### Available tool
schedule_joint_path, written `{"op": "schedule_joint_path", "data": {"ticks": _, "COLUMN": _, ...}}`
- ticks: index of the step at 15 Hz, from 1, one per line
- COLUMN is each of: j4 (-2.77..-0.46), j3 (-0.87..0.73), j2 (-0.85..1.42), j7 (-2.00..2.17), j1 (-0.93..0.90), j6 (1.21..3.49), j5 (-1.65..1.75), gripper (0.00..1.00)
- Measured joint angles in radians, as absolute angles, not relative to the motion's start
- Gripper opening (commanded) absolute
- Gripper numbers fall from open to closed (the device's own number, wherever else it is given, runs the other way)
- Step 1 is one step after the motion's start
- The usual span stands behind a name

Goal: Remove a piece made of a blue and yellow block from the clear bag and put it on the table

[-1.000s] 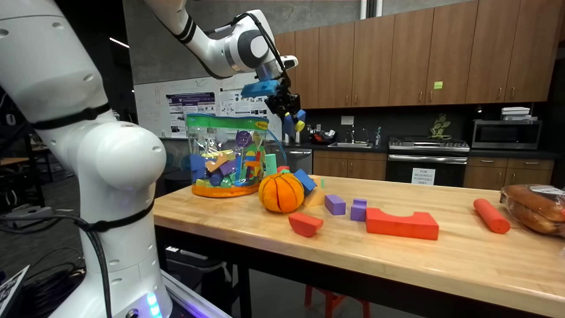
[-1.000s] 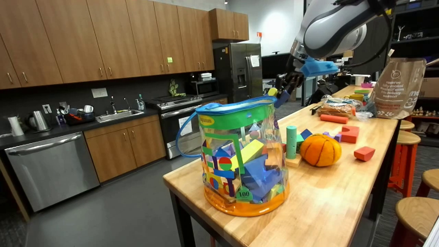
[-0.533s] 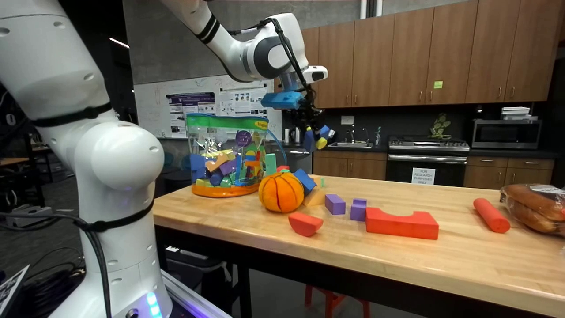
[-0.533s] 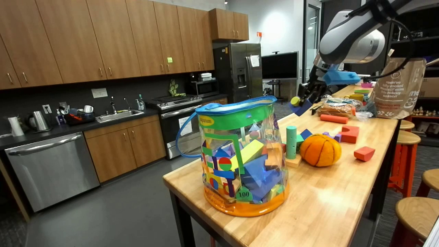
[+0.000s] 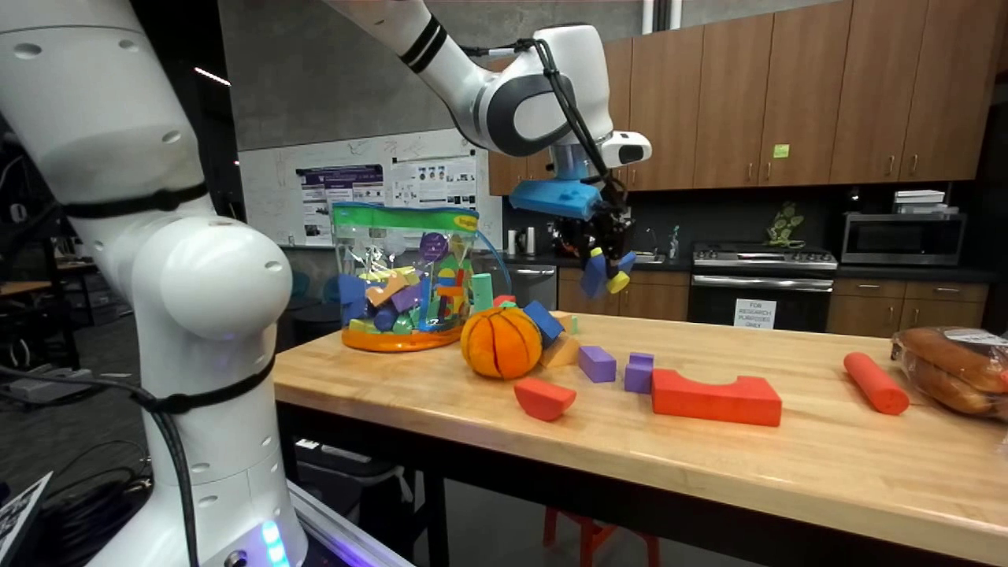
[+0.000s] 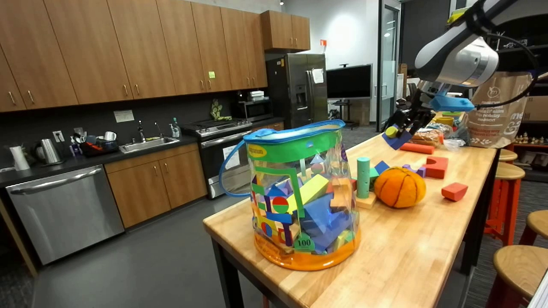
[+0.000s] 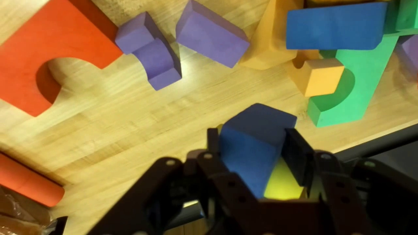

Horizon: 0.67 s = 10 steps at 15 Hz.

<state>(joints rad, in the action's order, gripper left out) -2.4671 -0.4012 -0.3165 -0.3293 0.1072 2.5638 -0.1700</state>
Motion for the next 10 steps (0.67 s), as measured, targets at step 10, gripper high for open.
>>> {"op": "schedule_joint_path", "data": {"ticks": 10, "j4": -2.449, "j3": -0.404, "j2": -0.299, "j7": -0.341, "j1": 0.103, "j6": 2.557, "j5": -0.175, "gripper": 0.76}}
